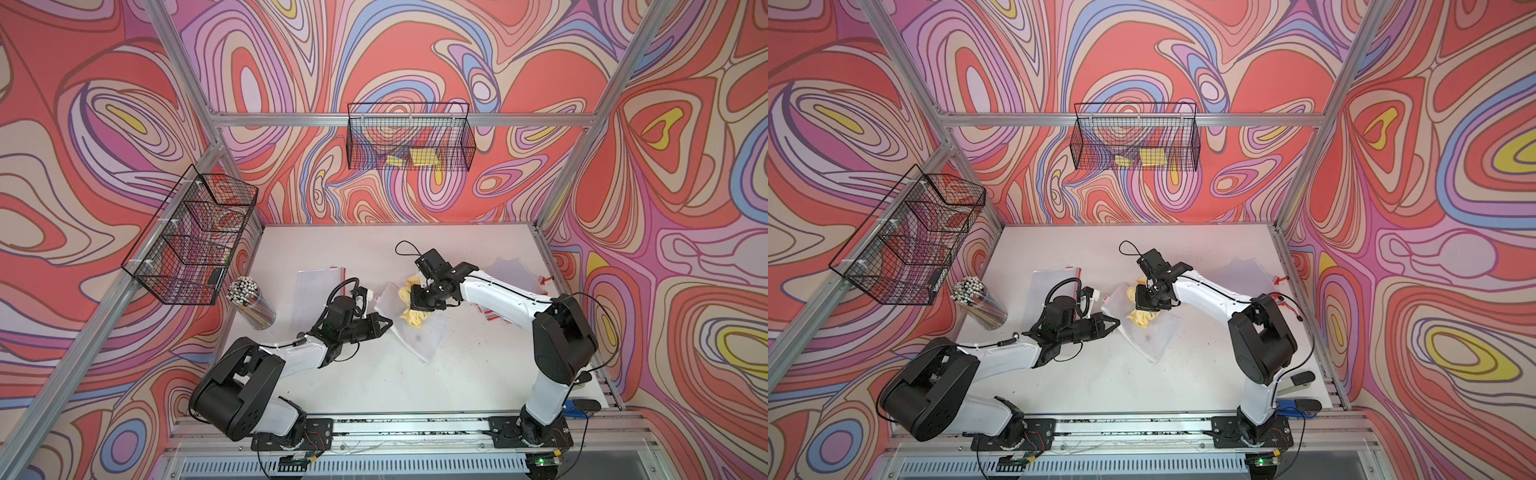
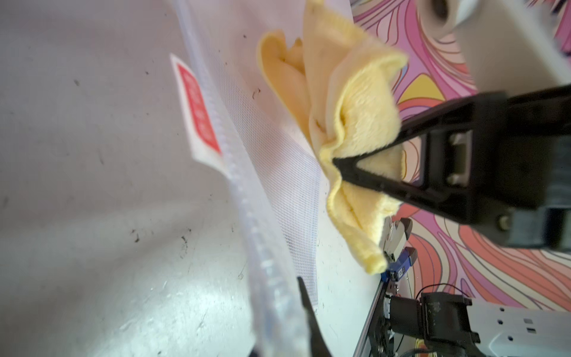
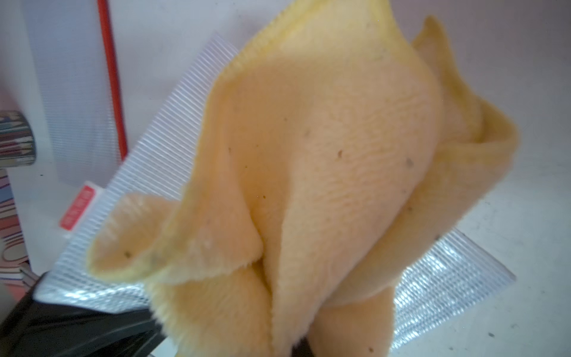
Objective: Wipe the document bag
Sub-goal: Wipe the dirt from the document bag.
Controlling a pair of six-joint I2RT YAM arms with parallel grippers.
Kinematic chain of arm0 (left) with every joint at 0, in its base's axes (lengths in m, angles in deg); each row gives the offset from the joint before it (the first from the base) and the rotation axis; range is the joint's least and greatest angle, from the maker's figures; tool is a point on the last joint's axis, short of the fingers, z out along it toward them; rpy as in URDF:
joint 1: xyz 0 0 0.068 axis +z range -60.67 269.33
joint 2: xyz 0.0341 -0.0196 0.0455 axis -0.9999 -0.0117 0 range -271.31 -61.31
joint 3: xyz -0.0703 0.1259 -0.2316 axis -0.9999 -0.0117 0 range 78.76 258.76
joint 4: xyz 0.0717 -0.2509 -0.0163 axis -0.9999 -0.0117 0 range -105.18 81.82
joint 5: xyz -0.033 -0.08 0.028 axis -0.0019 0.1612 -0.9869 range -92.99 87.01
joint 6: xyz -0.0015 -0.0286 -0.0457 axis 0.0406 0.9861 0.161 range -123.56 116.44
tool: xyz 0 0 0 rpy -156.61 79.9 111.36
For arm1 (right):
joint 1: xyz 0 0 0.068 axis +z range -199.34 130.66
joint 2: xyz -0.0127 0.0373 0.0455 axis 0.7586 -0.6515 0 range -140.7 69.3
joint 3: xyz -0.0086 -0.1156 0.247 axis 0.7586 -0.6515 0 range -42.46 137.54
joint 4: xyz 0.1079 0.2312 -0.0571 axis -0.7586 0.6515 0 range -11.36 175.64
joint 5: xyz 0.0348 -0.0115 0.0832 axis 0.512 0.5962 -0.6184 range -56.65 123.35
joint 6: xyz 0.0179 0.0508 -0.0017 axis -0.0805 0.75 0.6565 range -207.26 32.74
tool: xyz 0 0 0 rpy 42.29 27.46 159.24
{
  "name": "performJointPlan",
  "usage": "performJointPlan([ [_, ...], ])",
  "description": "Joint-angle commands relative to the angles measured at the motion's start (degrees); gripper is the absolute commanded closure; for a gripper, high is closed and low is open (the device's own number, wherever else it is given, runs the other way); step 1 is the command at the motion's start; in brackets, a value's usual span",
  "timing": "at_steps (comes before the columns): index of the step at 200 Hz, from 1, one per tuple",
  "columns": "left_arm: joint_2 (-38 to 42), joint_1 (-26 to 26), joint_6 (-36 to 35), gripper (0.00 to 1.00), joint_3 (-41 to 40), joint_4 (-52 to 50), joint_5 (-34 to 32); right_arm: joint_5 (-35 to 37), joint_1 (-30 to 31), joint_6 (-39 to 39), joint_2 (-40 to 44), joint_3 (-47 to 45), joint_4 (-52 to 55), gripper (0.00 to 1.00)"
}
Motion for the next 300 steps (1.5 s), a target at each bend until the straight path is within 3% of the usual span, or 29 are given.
performJointPlan([
  [1, -2.12, -0.15, -3.80, 1.00, 1.12, -8.44, 3.04, -5.97, 0.61, 1.29, -0.85, -0.46, -3.58, 1.00],
  [31, -6.20, -0.21, -3.71, 1.00, 2.74, -12.86, -0.76, -11.24, 1.89, 1.06, -2.60, -2.40, -9.02, 1.00],
  [83, -10.05, -0.15, -1.07, 1.00, 5.36, -10.72, -3.02, -20.51, 3.63, 2.48, -6.07, -5.97, -18.09, 1.00],
  [128, -12.12, -0.18, -0.66, 1.00, 6.21, -11.34, -3.08, -29.88, 5.00, 6.54, -11.15, -10.99, -32.64, 1.00],
  [149, -12.94, -0.16, -0.28, 1.00, 6.29, -10.96, -2.65, -26.91, 4.89, 5.58, -14.42, -9.81, -30.80, 1.00],
  [175, -12.93, -0.18, -0.21, 1.00, 5.79, -10.39, -2.59, -15.90, 3.68, 4.23, -15.40, -9.86, -25.77, 1.00],
  [260, -13.73, -0.20, -0.89, 1.00, 5.61, -10.60, -2.16, -3.27, -11.26, -1.26, -12.70, -12.11, -16.01, 1.00],
  [280, -14.34, -0.17, -0.89, 1.00, 5.80, -10.52, -1.78, -0.73, -9.94, -2.13, -9.92, -9.00, -12.77, 1.00],
  [300, -15.03, -0.21, -0.47, 1.00, 5.87, -9.82, -1.60, -2.48, -4.34, -0.78, -9.38, -5.23, -14.24, 1.00],
])
